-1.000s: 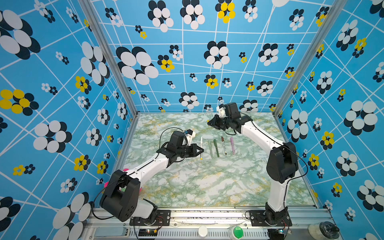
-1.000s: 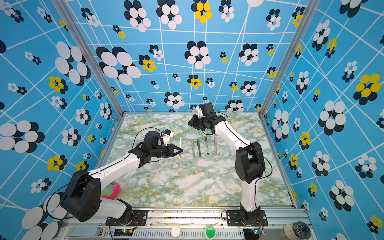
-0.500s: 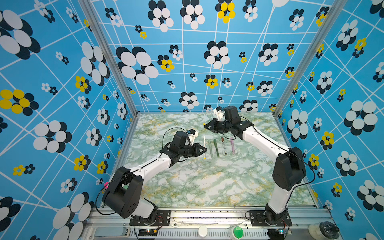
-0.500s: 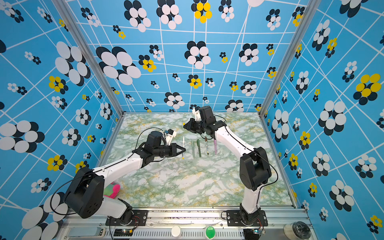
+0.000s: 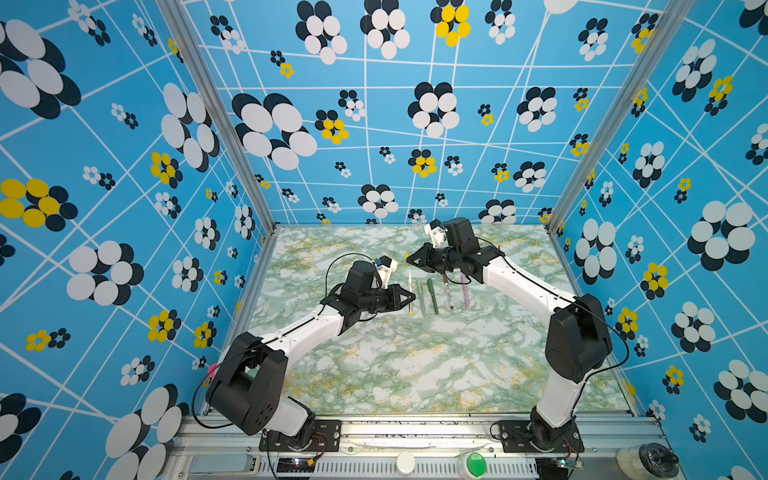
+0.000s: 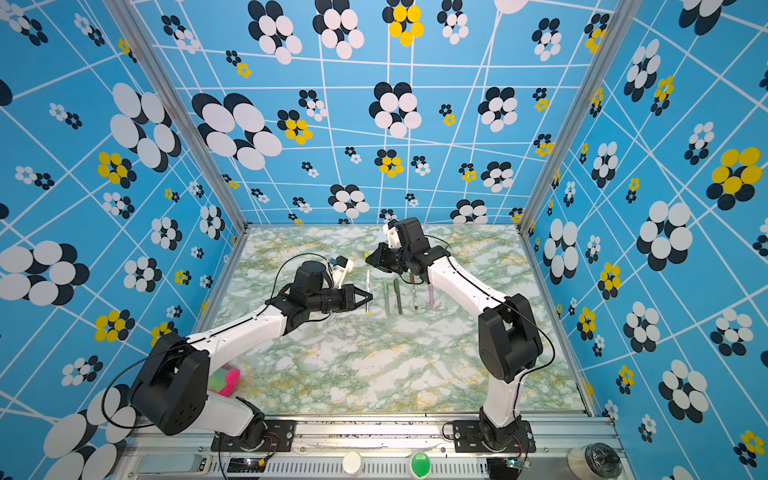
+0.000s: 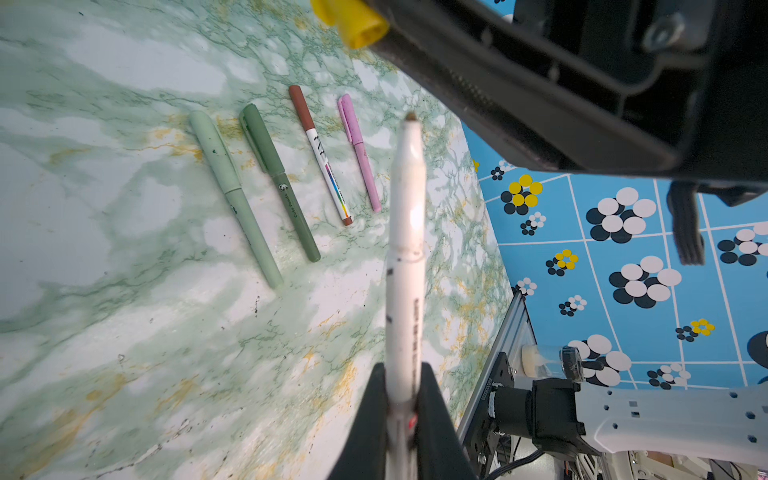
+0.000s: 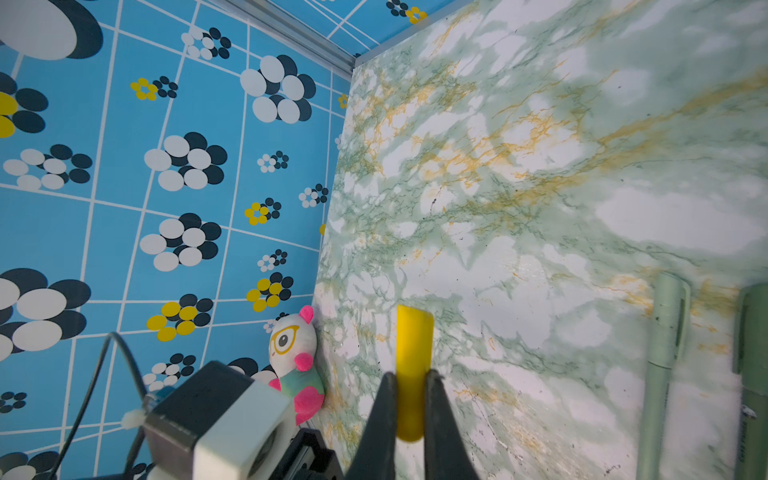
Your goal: Insert the pens into the pen caps
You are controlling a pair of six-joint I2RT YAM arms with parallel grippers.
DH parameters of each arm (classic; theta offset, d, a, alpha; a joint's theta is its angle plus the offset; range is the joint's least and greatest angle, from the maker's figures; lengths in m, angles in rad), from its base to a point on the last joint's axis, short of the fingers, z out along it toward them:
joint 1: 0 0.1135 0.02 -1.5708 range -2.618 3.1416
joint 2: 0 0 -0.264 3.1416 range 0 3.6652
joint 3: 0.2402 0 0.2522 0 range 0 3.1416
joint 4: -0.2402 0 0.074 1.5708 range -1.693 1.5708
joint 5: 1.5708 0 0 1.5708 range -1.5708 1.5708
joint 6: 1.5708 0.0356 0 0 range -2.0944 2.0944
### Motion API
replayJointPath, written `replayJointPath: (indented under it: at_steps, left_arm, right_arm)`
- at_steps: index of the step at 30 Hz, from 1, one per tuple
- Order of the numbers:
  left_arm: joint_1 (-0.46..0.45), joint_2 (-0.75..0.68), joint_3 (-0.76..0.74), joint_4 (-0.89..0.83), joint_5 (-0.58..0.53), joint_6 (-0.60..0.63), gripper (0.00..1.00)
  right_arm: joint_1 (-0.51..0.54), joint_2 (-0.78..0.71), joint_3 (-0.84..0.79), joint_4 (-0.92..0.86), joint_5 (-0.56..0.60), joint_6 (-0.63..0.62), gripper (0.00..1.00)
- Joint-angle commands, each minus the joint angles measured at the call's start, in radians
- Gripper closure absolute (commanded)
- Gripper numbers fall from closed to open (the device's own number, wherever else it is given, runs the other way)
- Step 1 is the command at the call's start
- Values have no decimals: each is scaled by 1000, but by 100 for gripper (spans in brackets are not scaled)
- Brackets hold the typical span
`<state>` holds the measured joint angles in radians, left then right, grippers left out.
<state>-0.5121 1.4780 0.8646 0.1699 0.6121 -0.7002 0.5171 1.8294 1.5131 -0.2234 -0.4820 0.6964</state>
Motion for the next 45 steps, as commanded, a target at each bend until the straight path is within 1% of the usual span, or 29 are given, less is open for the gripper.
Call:
replayJointPath:
  at_steps: [1, 35, 45]
  left_arm:
    - [-6, 11, 23, 25, -18, -9, 100]
    - [-5, -29, -1, 36, -64, -6, 100]
    - [-5, -15, 2, 44, -65, -12, 100]
  right_arm:
    - [11, -38, -14, 27, -17, 6, 97]
    - [24, -64, -65, 40, 2, 0, 100]
    - [24, -88, -77, 56, -8, 4, 100]
